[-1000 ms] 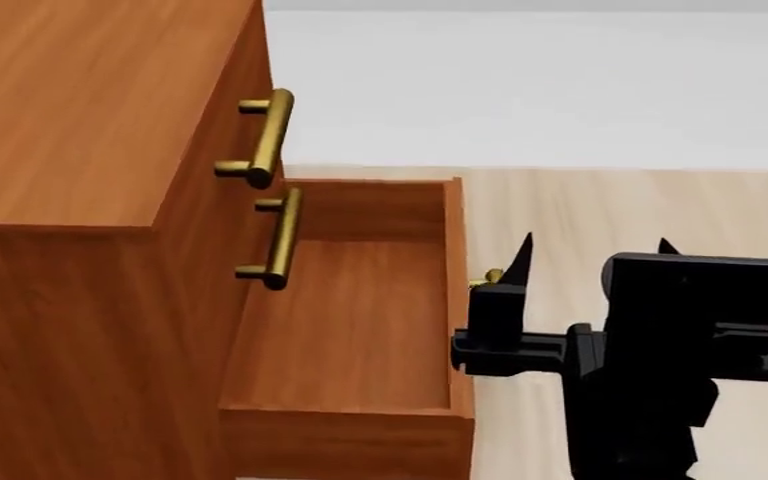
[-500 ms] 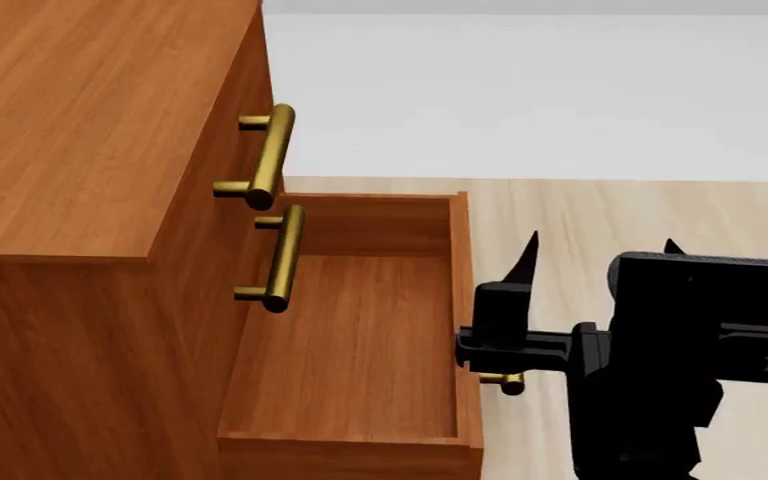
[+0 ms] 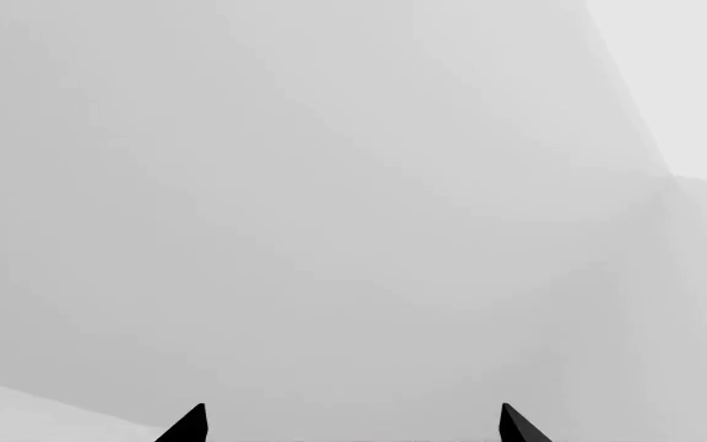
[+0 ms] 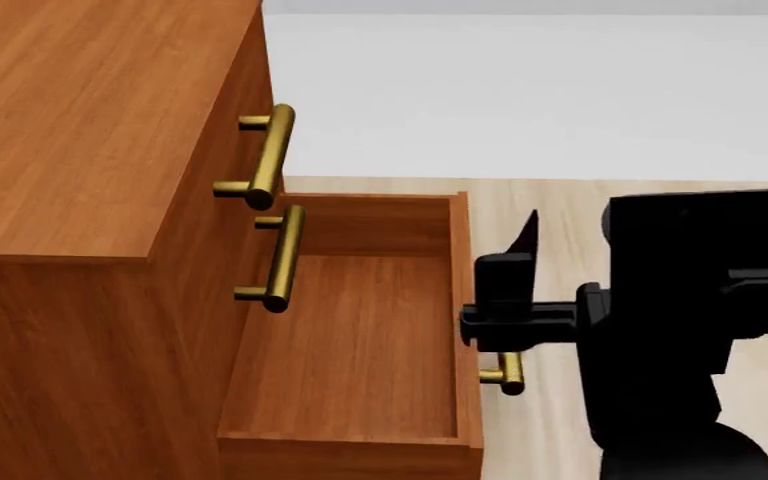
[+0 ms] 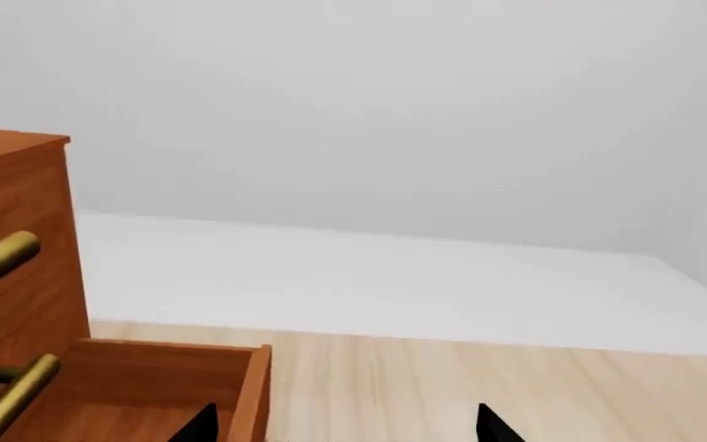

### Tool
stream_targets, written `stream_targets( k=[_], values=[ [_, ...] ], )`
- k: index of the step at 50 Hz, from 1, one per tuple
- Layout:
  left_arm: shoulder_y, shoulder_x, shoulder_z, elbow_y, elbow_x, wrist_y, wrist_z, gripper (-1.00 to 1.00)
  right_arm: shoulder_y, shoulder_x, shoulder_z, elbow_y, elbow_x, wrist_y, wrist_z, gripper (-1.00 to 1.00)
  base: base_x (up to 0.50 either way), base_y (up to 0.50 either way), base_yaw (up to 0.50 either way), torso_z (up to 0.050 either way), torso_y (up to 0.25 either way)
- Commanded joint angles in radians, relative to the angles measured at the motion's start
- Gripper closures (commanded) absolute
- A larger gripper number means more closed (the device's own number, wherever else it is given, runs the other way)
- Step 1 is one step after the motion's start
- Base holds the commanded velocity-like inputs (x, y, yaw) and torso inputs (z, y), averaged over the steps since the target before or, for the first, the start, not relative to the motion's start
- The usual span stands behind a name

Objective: Close the bottom drawer of the cabinet and open the top drawer.

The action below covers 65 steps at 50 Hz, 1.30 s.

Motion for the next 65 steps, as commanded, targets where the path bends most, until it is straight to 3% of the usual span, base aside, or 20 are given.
stream_targets(
  k=[1, 9, 15, 26, 41, 65],
  values=[
    [0.004, -0.005, 0.004, -0.004, -0.014, 0.005, 0.004, -1.00, 0.189, 0.023, 0.029, -0.011, 0.057, 0.262, -0.015, -1.00, 0.00, 0.00, 0.00, 0.000, 0.000],
    [0.007, -0.012, 0.009, 0.000, -0.023, 0.014, 0.011, -1.00, 0.292, 0.045, 0.034, 0.082, 0.072, 0.320, -0.019, -1.00, 0.00, 0.00, 0.00, 0.000, 0.000],
    [0.010, -0.014, 0.009, 0.004, -0.027, 0.012, 0.007, -1.00, 0.328, 0.031, 0.158, 0.255, 0.236, 0.334, 0.054, -1.00, 0.00, 0.00, 0.00, 0.000, 0.000],
    [0.015, -0.018, 0.014, 0.000, -0.031, 0.020, 0.006, -1.00, 0.323, 0.062, 0.126, 0.441, 0.216, 0.246, 0.034, -1.00, 0.00, 0.00, 0.00, 0.000, 0.000],
    [0.009, -0.036, 0.034, 0.002, -0.023, -0.008, -0.012, -1.00, 0.323, 0.073, 0.098, 0.451, 0.223, 0.243, 0.039, -1.00, 0.00, 0.00, 0.00, 0.000, -0.006],
    [0.015, -0.041, 0.033, -0.002, -0.037, 0.002, -0.019, -1.00, 0.275, 0.082, 0.069, 0.465, 0.225, 0.194, 0.045, -1.00, 0.00, 0.00, 0.00, 0.000, -0.193]
  ],
)
